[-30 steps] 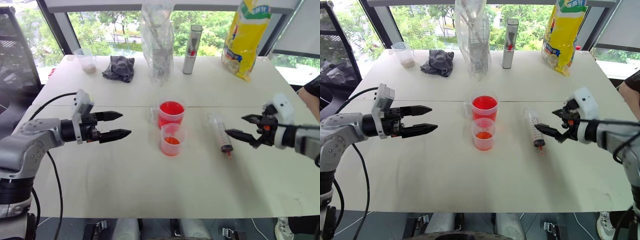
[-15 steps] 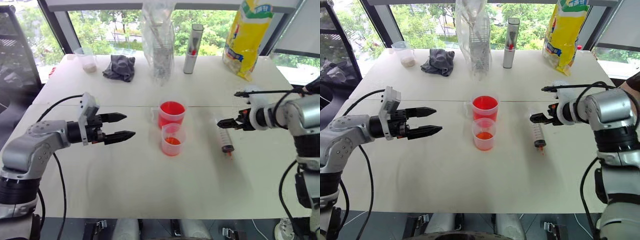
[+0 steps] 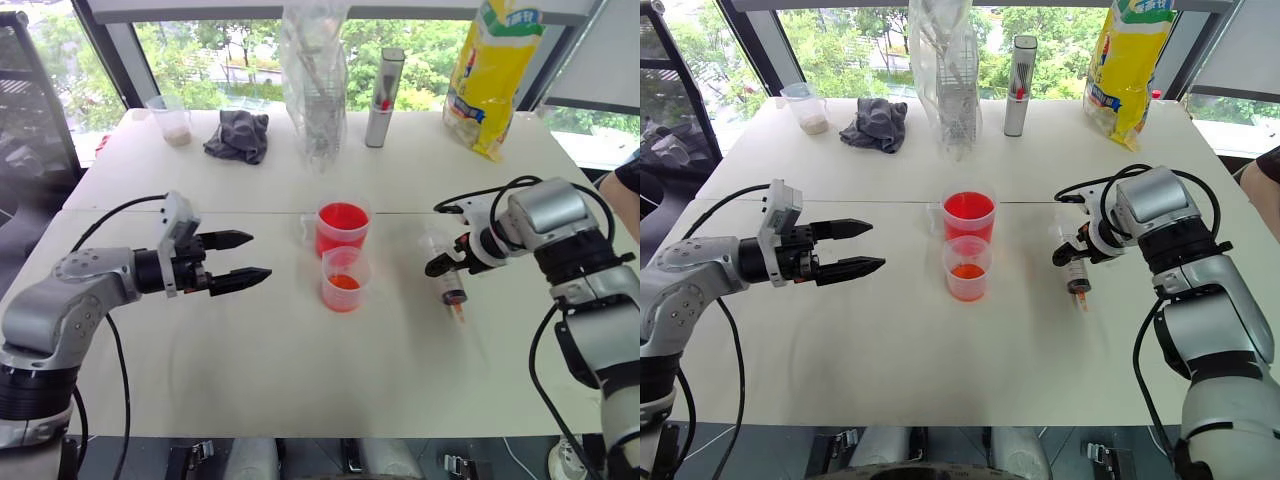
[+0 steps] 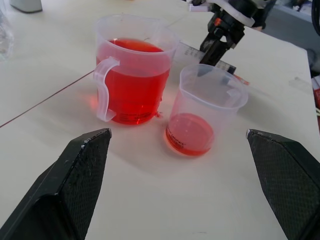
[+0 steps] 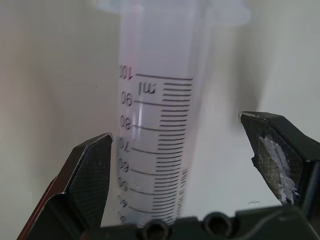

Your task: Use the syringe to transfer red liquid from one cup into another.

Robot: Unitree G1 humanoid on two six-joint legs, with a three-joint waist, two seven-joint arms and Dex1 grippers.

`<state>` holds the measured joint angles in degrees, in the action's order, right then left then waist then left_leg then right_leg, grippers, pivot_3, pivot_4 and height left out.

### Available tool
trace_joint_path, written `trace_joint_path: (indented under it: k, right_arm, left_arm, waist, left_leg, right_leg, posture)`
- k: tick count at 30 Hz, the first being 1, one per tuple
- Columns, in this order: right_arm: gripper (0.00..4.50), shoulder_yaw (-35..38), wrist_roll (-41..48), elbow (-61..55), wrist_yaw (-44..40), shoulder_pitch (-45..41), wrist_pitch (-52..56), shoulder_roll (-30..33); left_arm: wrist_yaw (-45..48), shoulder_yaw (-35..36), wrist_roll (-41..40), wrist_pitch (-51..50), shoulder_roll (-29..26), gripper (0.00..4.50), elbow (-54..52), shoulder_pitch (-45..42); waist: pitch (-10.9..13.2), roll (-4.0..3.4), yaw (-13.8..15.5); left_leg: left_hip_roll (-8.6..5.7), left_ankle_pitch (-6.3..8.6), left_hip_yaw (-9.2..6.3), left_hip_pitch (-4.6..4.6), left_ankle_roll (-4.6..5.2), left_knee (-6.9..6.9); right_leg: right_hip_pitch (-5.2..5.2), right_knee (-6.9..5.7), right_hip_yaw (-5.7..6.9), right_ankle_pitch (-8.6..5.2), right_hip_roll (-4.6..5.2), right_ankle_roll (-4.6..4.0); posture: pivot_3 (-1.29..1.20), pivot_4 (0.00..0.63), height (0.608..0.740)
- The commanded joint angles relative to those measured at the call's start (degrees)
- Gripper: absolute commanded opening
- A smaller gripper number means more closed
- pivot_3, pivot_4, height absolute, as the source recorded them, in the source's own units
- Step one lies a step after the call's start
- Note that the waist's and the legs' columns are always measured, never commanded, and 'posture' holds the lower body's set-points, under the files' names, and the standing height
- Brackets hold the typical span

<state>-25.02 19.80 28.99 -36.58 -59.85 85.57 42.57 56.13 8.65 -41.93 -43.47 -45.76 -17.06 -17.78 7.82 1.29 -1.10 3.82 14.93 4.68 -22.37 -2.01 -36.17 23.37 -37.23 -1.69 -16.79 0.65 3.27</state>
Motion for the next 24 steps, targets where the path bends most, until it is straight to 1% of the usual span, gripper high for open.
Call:
trace_joint_path:
  k: [1, 3, 4, 5, 7, 8, 9, 13, 17, 18, 20, 22, 24]
  right_arm:
    - [4.44, -1.48, -2.13, 2.80, -1.59, -1.64, -1.95, -1.36]
    - [3.93, -1.92, -2.89, 4.47, -2.48, -2.51, -2.15, -2.21]
    - [3.58, -1.95, -3.07, 5.44, -2.97, -2.98, -1.98, -2.63]
    - [3.15, -1.97, -3.41, 6.34, -3.42, -3.39, -2.12, -3.04]
    - [2.07, -2.02, -4.00, 7.70, -4.33, -3.95, -2.36, -3.54]
    - [1.65, -2.08, -4.35, 8.37, -4.73, -4.15, -2.42, -3.75]
    - [1.42, -2.09, -4.65, 8.94, -5.04, -4.29, -2.46, -3.94]
    - [1.42, -1.97, -5.81, 10.21, -6.29, -4.51, -2.68, -4.32]
    - [1.42, -0.55, -6.18, 9.37, -6.46, -4.46, -1.56, -4.01]
    - [1.42, 0.79, -6.11, 8.35, -5.89, -4.45, -1.14, -3.67]
    - [1.42, 5.62, -5.34, 5.25, -4.50, -4.80, -0.60, -2.96]
    - [1.42, 10.06, -4.58, -0.49, -3.76, -4.48, -2.16, -1.82]
    - [1.42, 18.48, -3.45, -7.87, -1.15, -4.38, -8.46, -2.47]
  left_arm:
    - [-0.25, 1.83, -0.82, 0.79, -0.24, 4.50, -2.01, 0.47]
    - [-0.17, 1.80, -0.68, 1.02, -0.37, 4.50, -2.27, 0.75]
    - [0.26, 1.67, -0.59, 1.28, -0.58, 4.50, -2.42, 0.79]
    - [1.29, 1.68, -0.99, 1.54, -0.88, 4.50, -2.77, 0.69]
    - [2.99, 1.92, -2.22, 1.51, -1.20, 4.50, -3.29, 0.31]
    - [4.16, 1.75, -2.63, 1.48, -1.60, 4.50, -3.41, 0.05]
    - [5.14, 1.45, -2.79, 1.49, -2.05, 4.50, -3.43, -0.16]
    - [9.62, -0.63, -1.61, 2.51, -4.42, 4.50, -2.84, -0.86]
    - [11.95, -1.83, -0.63, 3.56, -5.20, 4.50, -1.20, -2.13]
    - [12.17, -2.03, -0.41, 3.76, -5.14, 4.50, -0.88, -2.49]
    - [12.43, -2.32, -0.19, 4.04, -5.01, 4.50, -0.40, -3.04]
    - [12.55, -2.40, 0.00, 4.30, -4.92, 4.50, -0.12, -3.23]
    - [12.42, -2.28, 0.47, 4.70, -4.71, 4.50, 0.57, -3.51]
  waist:
    - [-0.02, 0.03, -0.12]
    - [-0.03, 0.05, -0.15]
    - [-0.03, 0.05, -0.14]
    - [-0.03, 0.05, -0.16]
    - [-0.03, 0.05, -0.18]
    - [-0.03, 0.05, -0.18]
    - [-0.03, 0.05, -0.20]
    - [-0.03, 0.05, -0.22]
    - [-0.03, 0.04, -0.22]
    - [-0.03, 0.04, -0.21]
    - [-0.01, 0.00, -0.11]
    - [0.04, -0.07, -0.09]
    - [0.07, -0.12, -0.06]
  left_leg:
    - [0.00, 0.00, 0.00, 0.01, 0.00, -0.01]
    - [0.01, 0.00, 0.00, 0.02, 0.00, -0.01]
    - [0.01, 0.00, 0.01, 0.03, 0.00, -0.02]
    - [0.01, 0.00, 0.01, 0.03, 0.00, -0.02]
    - [0.01, 0.00, 0.00, 0.03, 0.00, -0.01]
    - [0.01, 0.00, 0.00, 0.03, 0.00, 0.00]
    - [0.01, 0.00, 0.00, 0.04, 0.00, 0.00]
    - [0.02, 0.00, 0.00, 0.04, 0.00, 0.00]
    - [0.01, 0.00, 0.00, 0.04, 0.00, 0.00]
    - [0.01, 0.00, 0.00, 0.04, 0.00, 0.00]
    - [0.01, 0.00, 0.00, 0.03, 0.00, 0.01]
    - [0.01, 0.00, 0.02, -0.04, 0.00, 0.01]
    - [0.00, 0.00, 0.03, -0.06, 0.00, 0.04]
  right_leg:
    - [0.00, -0.01, 0.00, 0.00, 0.00, 0.00]
    - [-0.01, -0.02, 0.00, 0.01, -0.01, -0.01]
    - [-0.03, -0.02, 0.00, 0.01, 0.00, -0.01]
    - [-0.03, -0.02, 0.00, 0.01, 0.00, -0.01]
    - [-0.01, -0.03, 0.00, 0.01, -0.01, -0.01]
    - [-0.01, -0.03, 0.00, 0.01, -0.02, -0.01]
    - [-0.01, -0.03, 0.00, 0.01, -0.02, -0.01]
    - [-0.01, -0.03, 0.01, 0.01, -0.02, -0.02]
    - [-0.02, -0.02, 0.01, 0.01, -0.01, -0.02]
    - [-0.01, -0.02, 0.01, 0.01, -0.01, -0.02]
    - [0.00, -0.02, 0.01, 0.01, -0.02, -0.02]
    - [0.08, -0.03, 0.01, 0.01, -0.02, -0.02]
    - [0.11, -0.02, 0.00, 0.01, -0.01, -0.01]
  posture:
    - [0.00, 0.150, 0.740]
    - [0.00, 0.150, 0.740]
    - [0.00, 0.150, 0.740]
    - [0.00, 0.150, 0.740]
    - [0.00, 0.150, 0.740]
    - [0.00, 0.150, 0.740]
    - [0.00, 0.150, 0.740]
    - [0.00, 0.150, 0.740]
    - [0.00, 0.150, 0.740]
    - [0.00, 0.150, 0.740]
    - [0.00, 0.150, 0.740]
    - [0.00, 0.150, 0.740]
    - [0.00, 0.150, 0.740]
